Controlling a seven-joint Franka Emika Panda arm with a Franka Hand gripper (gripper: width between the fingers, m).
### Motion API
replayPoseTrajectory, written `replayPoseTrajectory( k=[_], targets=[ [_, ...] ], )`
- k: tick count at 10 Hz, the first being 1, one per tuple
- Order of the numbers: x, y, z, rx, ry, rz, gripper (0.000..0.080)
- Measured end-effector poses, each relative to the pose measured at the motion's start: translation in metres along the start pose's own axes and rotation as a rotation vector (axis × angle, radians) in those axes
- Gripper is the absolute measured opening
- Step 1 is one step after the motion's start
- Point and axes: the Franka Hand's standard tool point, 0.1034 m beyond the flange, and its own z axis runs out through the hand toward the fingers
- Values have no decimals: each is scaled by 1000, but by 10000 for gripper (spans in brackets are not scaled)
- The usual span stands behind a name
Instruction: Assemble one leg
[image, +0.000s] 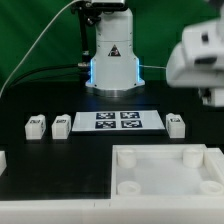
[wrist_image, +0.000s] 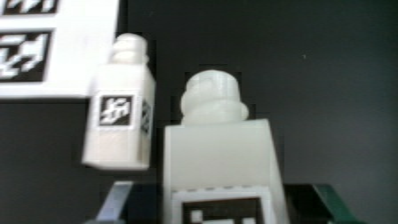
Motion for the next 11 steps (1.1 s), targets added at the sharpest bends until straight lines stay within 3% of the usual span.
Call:
replayPoseTrajectory(
  k=[4,6,7,8,10,11],
  targets=[
    [9,-4,-7,45,331,-32,291],
    [35,26,-59,40,517,-78,291],
    [44,41,-85,48,595,-91,291],
    [55,54,-108,73,712,-77,291],
    [67,66,-133,111,854,-52,291],
    [68,59,-135,137,989,-56,291]
  ],
)
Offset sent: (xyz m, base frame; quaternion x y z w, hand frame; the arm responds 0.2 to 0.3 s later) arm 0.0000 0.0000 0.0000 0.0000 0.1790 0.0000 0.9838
